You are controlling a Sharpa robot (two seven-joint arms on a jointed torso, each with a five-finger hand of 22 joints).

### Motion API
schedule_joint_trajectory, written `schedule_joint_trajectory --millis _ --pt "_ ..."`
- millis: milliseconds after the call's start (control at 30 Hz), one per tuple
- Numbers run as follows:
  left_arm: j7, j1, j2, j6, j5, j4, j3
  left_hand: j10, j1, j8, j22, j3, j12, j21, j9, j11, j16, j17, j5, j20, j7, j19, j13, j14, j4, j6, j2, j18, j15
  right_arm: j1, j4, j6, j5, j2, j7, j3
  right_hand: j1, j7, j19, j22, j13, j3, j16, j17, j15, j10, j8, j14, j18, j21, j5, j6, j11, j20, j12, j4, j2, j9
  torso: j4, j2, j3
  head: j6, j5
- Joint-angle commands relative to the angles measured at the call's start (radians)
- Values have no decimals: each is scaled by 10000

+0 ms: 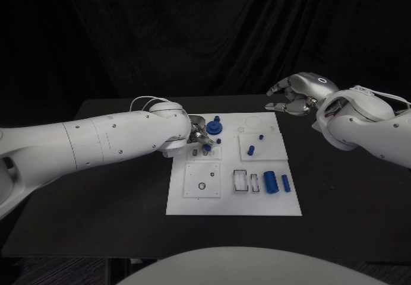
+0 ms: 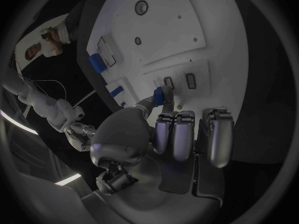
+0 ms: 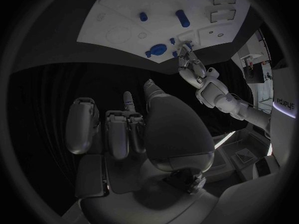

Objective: Assemble the parts on the task board

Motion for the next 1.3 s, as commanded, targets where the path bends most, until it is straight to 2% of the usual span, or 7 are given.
schedule_joint_trajectory --millis 33,600,933,1167,1300 --pt "87 -17 -63 -183 23 90 9 1042 -105 -62 1434 67 34 -62 21 -37 26 2633 -19 -17 -5 133 2614 1074 5 70 -6 -170 -41 -27 5 101 -30 -8 -179 7 96 -9 -8 1827 2634 10 -32 2260 24 1041 17 883 -17 -21 56 69 42 29 62 -51 16 -9 9 -10 12 -2 6" --pt "2 -23 -309 -165 23 200 8 1042 -348 -160 1424 305 34 -86 84 -29 26 2633 -196 -15 9 122 2614 1074 126 104 -88 -164 -38 -29 33 235 -30 -17 -213 7 105 -5 -20 1817 2623 11 -54 2242 28 1027 9 876 -10 -55 55 73 47 33 51 -49 35 -22 11 18 5 -2 130" --pt "119 -37 -303 -254 23 172 8 1042 -392 -196 1410 352 34 -100 94 -21 26 2633 -237 -12 19 110 2614 1074 149 82 -108 -160 -33 -29 28 297 -30 5 -226 7 105 -4 -26 1813 2610 10 -63 2234 30 1011 7 874 -7 -71 55 74 48 34 39 -46 40 -27 0 33 -1 -2 175" --pt "132 -152 -322 -299 23 154 8 1042 -436 -228 1378 420 34 -130 115 -14 26 2633 -313 -7 25 81 2614 1074 172 80 -130 -149 -25 -33 21 327 -30 8 -239 7 107 -3 -33 1808 2607 8 -71 2228 31 1007 4 871 -3 -89 54 75 49 36 36 -45 44 -31 14 20 9 -2 138" --pt "136 -239 -379 -354 23 171 8 1042 -454 -249 1384 458 34 -130 124 -12 26 2633 -343 -5 28 84 2614 1074 178 80 -146 -150 -25 -37 16 341 -30 -11 -246 7 107 -3 -33 1808 2607 8 -71 2228 31 1007 4 871 -3 -89 54 75 49 36 36 -45 44 -31 -13 26 2 -2 170"
